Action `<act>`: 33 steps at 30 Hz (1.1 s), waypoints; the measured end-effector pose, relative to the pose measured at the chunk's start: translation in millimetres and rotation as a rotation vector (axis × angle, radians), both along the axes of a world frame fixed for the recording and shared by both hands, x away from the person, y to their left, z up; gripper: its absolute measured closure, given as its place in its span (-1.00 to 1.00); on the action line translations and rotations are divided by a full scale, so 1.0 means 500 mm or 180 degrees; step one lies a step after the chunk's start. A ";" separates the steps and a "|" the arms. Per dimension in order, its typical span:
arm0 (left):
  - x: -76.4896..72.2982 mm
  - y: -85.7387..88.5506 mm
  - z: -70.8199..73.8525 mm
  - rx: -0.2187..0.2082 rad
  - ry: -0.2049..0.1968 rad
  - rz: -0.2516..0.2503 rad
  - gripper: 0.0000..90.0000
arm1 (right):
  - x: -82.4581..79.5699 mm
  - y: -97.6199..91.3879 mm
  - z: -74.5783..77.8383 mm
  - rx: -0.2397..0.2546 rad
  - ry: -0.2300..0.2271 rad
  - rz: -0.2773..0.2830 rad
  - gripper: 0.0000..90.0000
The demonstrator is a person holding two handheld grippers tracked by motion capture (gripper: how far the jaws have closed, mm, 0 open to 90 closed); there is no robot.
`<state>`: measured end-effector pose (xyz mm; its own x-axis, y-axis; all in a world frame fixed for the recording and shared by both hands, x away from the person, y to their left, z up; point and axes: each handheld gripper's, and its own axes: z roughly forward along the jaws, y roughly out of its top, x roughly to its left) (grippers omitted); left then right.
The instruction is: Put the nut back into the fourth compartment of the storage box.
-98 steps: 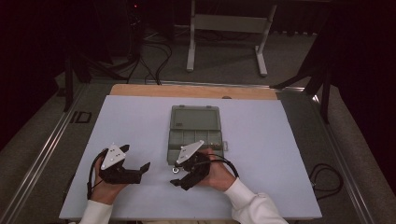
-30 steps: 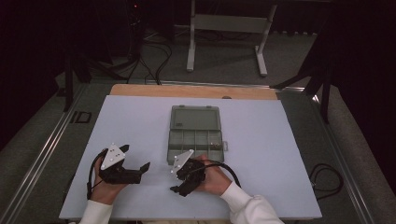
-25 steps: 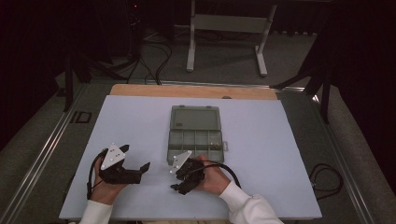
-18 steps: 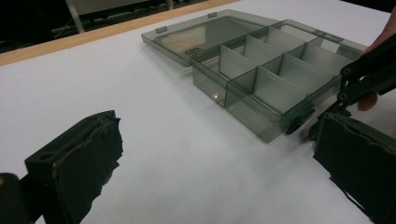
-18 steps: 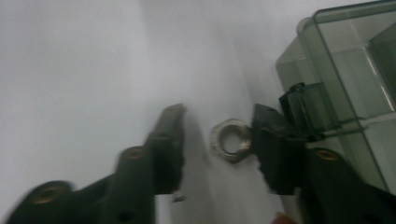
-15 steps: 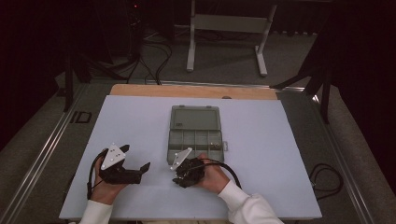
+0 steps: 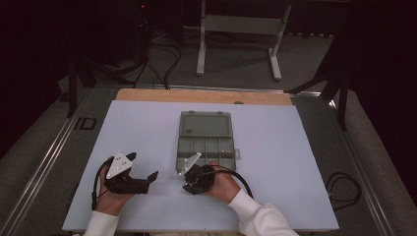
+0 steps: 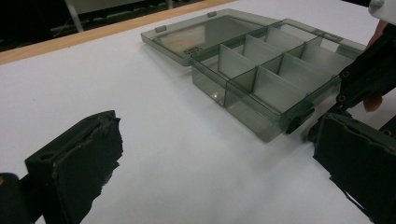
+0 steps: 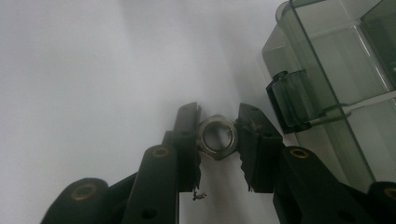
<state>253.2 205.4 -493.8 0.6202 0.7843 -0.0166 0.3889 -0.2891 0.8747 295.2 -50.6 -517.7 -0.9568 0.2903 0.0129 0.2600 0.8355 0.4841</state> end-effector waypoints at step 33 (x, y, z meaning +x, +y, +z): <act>0.000 0.000 0.000 0.0005 -0.0007 0.0005 -0.97 | 0.005 -0.074 0.062 -0.0062 0.0056 -0.0108 0.57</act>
